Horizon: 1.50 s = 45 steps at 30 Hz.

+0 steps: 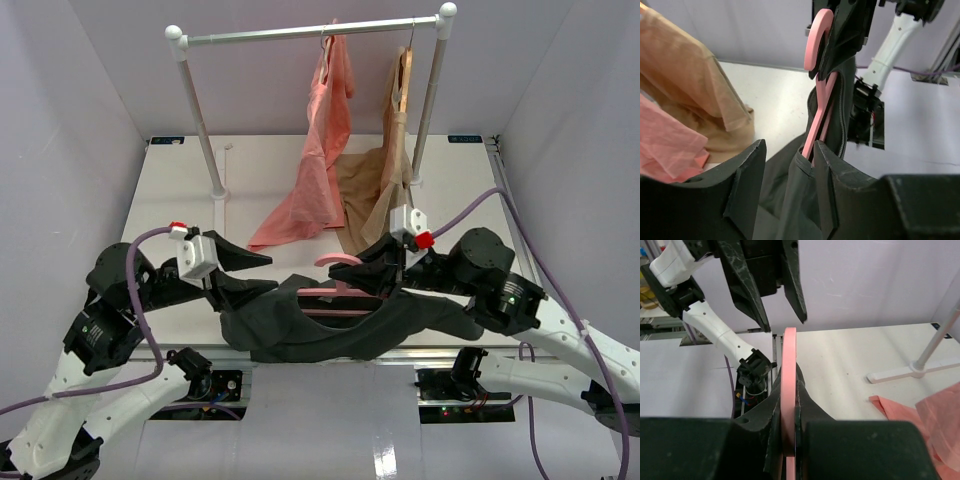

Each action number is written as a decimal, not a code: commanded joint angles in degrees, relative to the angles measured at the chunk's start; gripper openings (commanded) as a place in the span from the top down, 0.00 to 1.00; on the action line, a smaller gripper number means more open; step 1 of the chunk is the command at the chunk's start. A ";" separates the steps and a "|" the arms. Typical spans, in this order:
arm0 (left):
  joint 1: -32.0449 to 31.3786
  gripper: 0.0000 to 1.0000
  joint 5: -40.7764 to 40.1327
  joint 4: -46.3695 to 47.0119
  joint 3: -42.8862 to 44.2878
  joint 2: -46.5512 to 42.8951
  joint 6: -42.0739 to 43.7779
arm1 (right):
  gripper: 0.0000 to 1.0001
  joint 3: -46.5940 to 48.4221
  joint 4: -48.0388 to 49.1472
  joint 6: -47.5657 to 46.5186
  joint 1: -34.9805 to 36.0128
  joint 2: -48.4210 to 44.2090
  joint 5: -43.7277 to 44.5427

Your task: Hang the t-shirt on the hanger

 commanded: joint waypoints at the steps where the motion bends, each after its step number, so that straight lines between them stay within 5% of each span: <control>1: -0.08 0.46 -7.19 -4.80 -0.08 -0.72 0.93 | 0.92 -0.46 0.05 -1.30 -0.09 -4.14 8.30; 11: -0.08 0.46 -17.18 -6.08 -8.53 -6.26 0.87 | 0.92 1.70 0.79 0.15 -0.07 -11.04 15.63; 26: -0.01 0.47 -28.03 -1.82 -11.03 -0.47 0.50 | 0.92 10.66 0.08 0.34 -0.01 -8.07 11.22; 28: -0.08 0.55 -27.31 -1.76 -11.63 -0.38 0.85 | 0.92 11.27 -0.42 0.49 -0.01 -8.31 11.08; 32: -0.01 1.00 -24.04 -1.82 -11.48 -1.33 1.44 | 0.92 11.47 -0.94 0.36 -0.08 -9.16 12.08; 45: -0.08 1.00 -24.96 -4.06 -4.70 -6.75 -1.42 | 0.92 5.21 -13.03 -3.66 -0.01 -11.79 20.64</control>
